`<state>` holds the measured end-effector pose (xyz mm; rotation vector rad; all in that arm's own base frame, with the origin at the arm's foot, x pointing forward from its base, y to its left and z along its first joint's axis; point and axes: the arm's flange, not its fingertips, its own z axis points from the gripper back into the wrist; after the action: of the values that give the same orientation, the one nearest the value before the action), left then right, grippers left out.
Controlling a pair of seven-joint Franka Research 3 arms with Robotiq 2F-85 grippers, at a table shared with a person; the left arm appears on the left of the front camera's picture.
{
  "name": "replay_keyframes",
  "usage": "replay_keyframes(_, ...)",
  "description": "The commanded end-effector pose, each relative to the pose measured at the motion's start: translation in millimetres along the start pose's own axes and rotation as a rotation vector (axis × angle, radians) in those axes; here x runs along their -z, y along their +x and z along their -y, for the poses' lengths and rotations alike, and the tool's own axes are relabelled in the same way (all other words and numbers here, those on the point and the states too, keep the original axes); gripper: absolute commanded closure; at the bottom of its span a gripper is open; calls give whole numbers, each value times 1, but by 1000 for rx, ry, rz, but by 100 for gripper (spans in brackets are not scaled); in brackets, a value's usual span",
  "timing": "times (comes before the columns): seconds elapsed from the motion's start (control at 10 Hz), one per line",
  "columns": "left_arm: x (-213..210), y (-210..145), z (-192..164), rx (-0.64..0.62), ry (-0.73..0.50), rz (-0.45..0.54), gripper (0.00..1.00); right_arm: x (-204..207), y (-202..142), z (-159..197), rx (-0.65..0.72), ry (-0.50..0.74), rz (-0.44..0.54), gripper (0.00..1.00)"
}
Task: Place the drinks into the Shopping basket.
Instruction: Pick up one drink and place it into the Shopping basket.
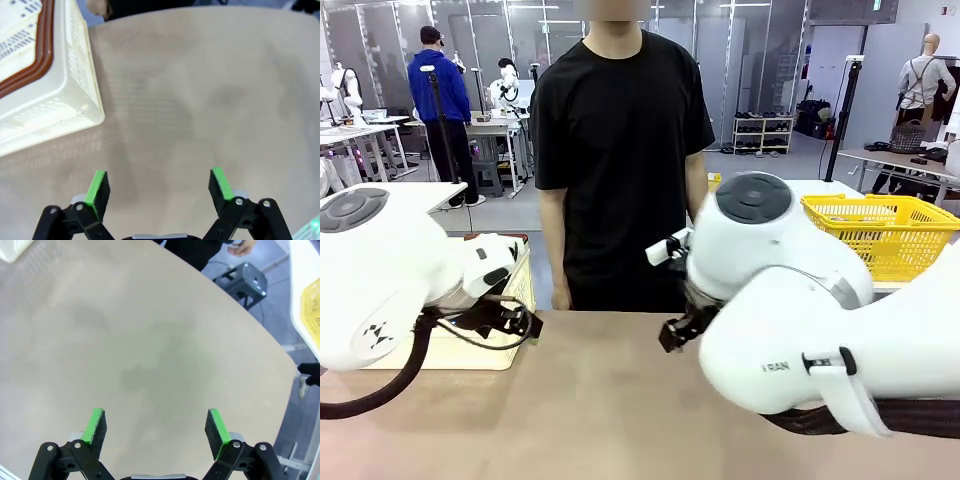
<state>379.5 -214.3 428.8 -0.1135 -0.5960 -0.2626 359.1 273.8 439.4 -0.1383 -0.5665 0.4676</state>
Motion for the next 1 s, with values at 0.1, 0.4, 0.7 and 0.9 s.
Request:
replay_keyframes(0.1,-26,6,36,-51,59,7,0,-23,17,-21,104,-59,35,0)
replay_keyframes(0.4,-47,1,48,2,78,12,0,-47,13,-25,106,-65,56,0)
replay_keyframes(0.7,-53,-3,49,26,49,7,0,-56,9,-23,120,-72,67,0)
replay_keyframes(0.9,-55,-3,47,22,60,0,0,-60,7,-22,109,-62,68,0)
